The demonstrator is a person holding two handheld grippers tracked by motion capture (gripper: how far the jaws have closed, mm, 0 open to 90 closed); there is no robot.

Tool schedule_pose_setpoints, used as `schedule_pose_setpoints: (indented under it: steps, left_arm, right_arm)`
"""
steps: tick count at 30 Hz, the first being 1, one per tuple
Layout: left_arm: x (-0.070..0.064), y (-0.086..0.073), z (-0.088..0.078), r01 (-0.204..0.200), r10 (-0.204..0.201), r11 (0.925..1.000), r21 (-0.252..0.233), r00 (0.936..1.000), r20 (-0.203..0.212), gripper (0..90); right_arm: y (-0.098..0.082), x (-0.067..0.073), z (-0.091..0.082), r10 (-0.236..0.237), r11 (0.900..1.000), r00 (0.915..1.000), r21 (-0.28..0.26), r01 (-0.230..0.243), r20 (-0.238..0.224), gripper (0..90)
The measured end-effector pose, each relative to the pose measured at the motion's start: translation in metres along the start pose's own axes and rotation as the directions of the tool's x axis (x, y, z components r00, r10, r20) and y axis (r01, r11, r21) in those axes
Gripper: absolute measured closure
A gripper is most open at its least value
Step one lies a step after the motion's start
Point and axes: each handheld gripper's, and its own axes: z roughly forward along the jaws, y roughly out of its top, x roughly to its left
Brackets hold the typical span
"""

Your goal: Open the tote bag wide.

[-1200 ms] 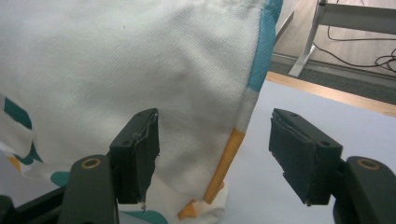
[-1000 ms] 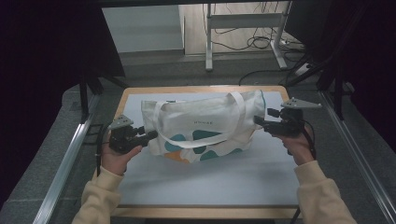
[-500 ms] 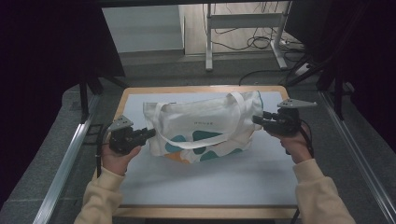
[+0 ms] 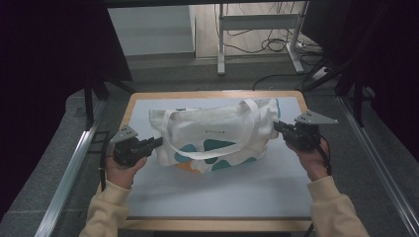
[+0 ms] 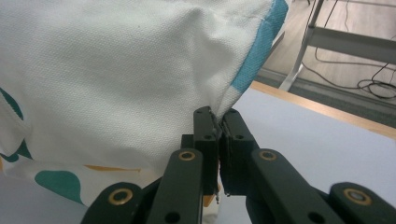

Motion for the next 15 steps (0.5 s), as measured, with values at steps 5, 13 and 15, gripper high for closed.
schedule_pose_setpoints:
  steps: [5,13,15]
  left_arm:
    - [-0.002,-0.005,-0.002,-0.005,0.005,1.0,0.0,1.0,0.001,84.0]
    - [-0.006,-0.015,-0.003,-0.02,0.02,0.9998,0.009,0.9998,0.005,84.3]
    - [-0.007,-0.018,-0.003,-0.021,0.021,0.9997,0.01,0.9998,0.007,84.3]
  right_arm:
    - [-0.009,0.004,-0.003,0.003,1.0,1.0,-0.021,-0.003,0.001,85.5]
    - [-0.027,0.007,-0.005,0.025,0.999,0.9996,-0.033,-0.025,-0.009,85.6]
    - [-0.03,0.008,-0.005,0.031,0.999,0.9994,-0.034,-0.032,-0.012,85.6]
